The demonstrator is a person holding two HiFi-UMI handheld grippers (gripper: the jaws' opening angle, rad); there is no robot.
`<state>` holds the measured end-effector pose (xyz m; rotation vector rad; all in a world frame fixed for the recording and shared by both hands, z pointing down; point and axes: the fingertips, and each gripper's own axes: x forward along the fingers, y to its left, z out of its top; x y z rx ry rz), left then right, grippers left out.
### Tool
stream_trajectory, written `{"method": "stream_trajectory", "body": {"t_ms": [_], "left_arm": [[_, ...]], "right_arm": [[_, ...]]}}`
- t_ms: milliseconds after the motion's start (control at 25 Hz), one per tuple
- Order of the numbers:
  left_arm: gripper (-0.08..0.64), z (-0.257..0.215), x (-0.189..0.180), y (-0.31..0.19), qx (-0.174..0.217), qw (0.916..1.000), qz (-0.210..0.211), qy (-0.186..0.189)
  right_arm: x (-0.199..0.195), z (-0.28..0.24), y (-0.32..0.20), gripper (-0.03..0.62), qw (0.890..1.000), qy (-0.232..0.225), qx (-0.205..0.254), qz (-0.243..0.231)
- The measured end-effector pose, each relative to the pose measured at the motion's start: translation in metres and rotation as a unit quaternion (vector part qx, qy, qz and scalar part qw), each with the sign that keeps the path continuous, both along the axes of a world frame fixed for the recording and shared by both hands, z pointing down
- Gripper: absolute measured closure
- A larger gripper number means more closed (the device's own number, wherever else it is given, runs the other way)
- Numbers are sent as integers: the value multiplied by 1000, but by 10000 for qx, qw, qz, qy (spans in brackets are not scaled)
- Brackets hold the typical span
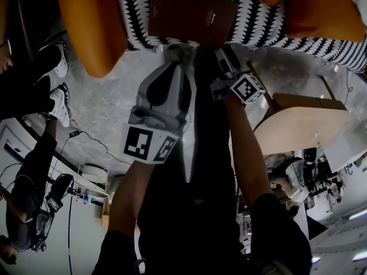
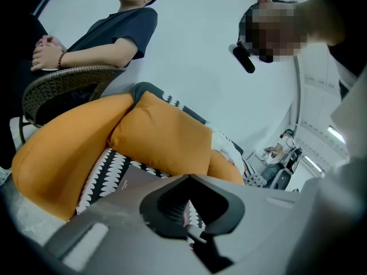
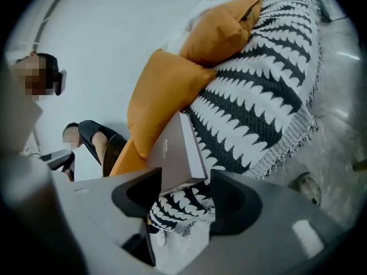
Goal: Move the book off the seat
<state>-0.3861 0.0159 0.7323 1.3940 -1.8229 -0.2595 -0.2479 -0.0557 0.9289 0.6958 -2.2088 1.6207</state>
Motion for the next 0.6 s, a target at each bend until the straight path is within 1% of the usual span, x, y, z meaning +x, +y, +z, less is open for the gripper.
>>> {"method": "stream_trajectory", "body": {"t_ms": [160, 240, 480, 600], "left_arm": [[554, 3, 2, 2, 6, 10000, -8, 56], [554, 6, 2, 3, -11, 10000, -12, 78], [554, 10, 0, 6, -49, 9999, -35, 121], [554, 9, 0, 5, -45, 9999, -25, 117]], "right_arm": [[-12, 3, 2, 325, 9991, -419, -109, -27], [-16, 6, 1, 325, 9983, -551, -168, -16], [-25, 16, -4, 325, 9962, -770, -383, 146], [-26, 21, -6, 325, 9964, -698, -450, 188]]}}
